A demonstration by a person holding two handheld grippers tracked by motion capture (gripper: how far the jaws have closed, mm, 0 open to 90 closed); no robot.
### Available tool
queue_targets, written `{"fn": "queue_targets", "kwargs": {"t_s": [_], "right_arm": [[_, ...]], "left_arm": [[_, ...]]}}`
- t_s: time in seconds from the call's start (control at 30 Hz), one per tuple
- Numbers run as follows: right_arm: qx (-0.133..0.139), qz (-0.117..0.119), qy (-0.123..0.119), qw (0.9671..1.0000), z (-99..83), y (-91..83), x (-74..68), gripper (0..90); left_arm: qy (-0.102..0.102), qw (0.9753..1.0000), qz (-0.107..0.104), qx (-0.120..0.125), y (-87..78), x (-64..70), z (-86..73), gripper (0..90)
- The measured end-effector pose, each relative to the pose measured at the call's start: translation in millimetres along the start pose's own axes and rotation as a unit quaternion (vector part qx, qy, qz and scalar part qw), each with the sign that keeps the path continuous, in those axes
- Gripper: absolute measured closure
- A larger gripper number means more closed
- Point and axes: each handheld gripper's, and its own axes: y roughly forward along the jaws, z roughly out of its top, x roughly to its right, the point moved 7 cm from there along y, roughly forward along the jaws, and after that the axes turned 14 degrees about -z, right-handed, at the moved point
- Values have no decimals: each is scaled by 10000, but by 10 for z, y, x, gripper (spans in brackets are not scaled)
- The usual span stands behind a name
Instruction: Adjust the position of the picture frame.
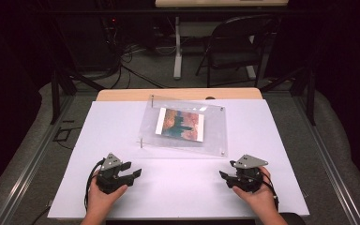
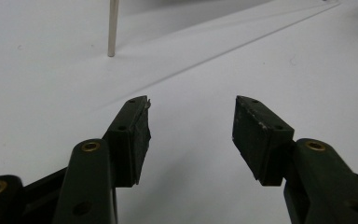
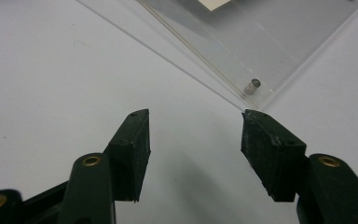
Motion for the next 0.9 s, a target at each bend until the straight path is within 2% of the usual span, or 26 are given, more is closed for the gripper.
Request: {"fn": "queue_targets", "kwargs": {"t_s": [0.2,0.27,0.33,0.43,0.5,0.57,0.7,0.8,0.83,0.9], "right_arm": [[59,-108,-16,9999,10,-22,32,432],[45,-100,-23,9999,6,-25,28,429],[69,-83,-20,9999,11,-31,21,435],[91,-78,-38,9999,20,-53,8,437],[111,-83,-60,9999,26,-61,6,442],[158,-16,-78,9998,40,-76,1,492],[189,4,-23,9998,49,-85,8,494],[196,40,69,9998,49,-85,23,493],[181,94,185,9996,42,-76,31,493],[162,142,256,9994,35,-76,38,493]], "left_arm": [[-3,9999,4,107,-22,5,21,449],[17,9999,57,84,-18,4,24,431],[-22,9998,209,68,-11,-12,31,399],[-38,9997,233,75,-15,-28,39,406],[-66,9994,315,85,-25,-67,46,411],[-97,9993,335,96,-30,-96,60,419],[-123,9991,388,116,-21,-176,140,424],[-97,9992,370,110,19,-239,227,437],[-62,9993,373,59,48,-275,259,461],[-59,9992,391,1,134,-359,327,482]]}}
